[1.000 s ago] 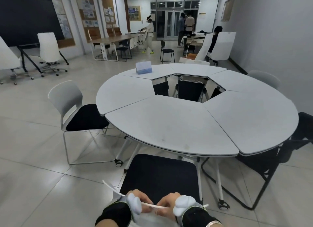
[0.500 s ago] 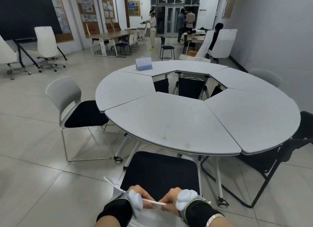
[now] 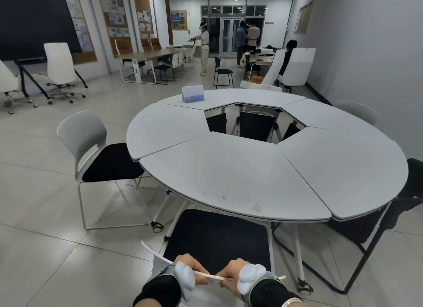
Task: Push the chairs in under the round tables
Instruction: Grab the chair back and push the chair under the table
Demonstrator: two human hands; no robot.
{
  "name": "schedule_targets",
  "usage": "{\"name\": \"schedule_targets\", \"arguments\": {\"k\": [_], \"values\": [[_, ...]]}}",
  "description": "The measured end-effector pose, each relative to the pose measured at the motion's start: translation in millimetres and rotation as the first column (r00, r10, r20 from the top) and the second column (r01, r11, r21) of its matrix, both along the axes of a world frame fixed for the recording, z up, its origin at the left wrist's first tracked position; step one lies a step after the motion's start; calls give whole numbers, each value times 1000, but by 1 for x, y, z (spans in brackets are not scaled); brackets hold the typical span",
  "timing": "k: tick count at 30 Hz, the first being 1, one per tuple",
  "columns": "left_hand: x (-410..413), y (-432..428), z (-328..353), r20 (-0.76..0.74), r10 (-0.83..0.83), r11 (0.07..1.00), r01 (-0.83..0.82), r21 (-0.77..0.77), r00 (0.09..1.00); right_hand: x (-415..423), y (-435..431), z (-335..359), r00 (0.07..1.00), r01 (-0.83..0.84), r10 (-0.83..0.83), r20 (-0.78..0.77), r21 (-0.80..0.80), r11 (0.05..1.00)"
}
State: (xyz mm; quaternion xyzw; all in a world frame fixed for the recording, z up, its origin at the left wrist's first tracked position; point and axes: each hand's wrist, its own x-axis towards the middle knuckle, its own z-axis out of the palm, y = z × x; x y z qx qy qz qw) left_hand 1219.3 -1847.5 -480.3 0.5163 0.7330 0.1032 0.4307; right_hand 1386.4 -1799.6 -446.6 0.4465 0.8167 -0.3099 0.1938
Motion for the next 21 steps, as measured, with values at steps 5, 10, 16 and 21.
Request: {"name": "schedule_targets", "arguments": {"k": [5, 10, 16, 21], "values": [[-8, 22, -3, -6, 16, 1000, -16, -16, 1000, -10, 20, -6, 999, 45, -45, 16, -1, 999], [-14, 45, -6, 13, 7, 1000, -7, 1, 1000, -14, 44, -6, 998, 56, -56, 34, 1, 998], [-18, 66, -11, 10, 22, 999, -22, 36, 1000, -22, 65, -10, 997, 55, -55, 50, 5, 998], [-23, 84, -9, 23, 5, 997, -7, 77, 1000, -27, 84, -10, 998, 40, -41, 44, 29, 999]]}}
